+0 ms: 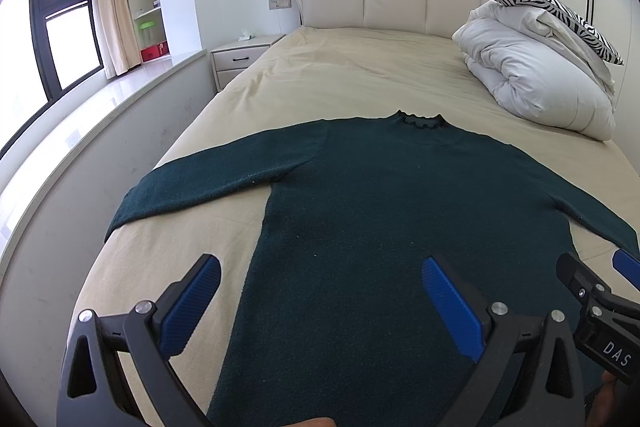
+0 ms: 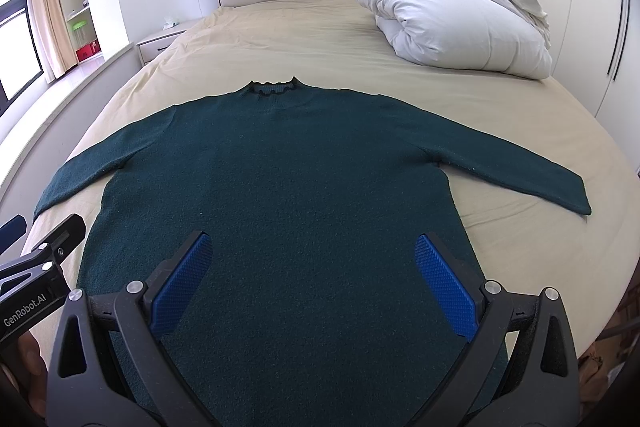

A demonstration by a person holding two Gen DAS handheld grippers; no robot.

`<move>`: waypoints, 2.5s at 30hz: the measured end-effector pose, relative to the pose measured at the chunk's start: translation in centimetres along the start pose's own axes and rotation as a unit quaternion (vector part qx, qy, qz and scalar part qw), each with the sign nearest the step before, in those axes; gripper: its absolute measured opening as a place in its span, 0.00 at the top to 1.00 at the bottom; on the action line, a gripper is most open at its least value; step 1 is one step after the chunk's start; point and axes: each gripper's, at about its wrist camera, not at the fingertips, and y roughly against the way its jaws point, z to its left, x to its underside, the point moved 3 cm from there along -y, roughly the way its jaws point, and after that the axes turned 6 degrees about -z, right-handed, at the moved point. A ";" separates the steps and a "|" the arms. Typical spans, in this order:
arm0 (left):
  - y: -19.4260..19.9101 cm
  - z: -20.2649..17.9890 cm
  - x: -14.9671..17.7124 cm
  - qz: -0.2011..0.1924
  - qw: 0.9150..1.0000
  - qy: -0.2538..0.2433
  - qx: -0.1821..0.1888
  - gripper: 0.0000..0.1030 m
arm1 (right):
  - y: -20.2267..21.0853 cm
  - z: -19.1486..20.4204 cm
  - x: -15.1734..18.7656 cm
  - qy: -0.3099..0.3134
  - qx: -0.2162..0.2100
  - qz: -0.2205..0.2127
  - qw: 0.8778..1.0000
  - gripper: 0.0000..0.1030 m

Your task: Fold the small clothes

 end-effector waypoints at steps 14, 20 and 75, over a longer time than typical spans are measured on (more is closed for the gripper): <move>-1.0 -0.2 1.3 0.019 0.999 0.009 0.032 0.00 | -0.8 -3.6 0.2 -0.053 -0.015 -0.001 0.998 0.00; -2.3 -2.1 1.8 0.042 0.996 -0.018 0.076 0.00 | -3.2 -16.7 0.7 -0.236 -0.023 -0.003 0.972 0.00; -19.8 -0.1 -3.9 0.143 0.909 0.242 0.307 0.27 | -26.3 -3.5 -6.9 -0.113 -0.207 0.078 0.969 0.77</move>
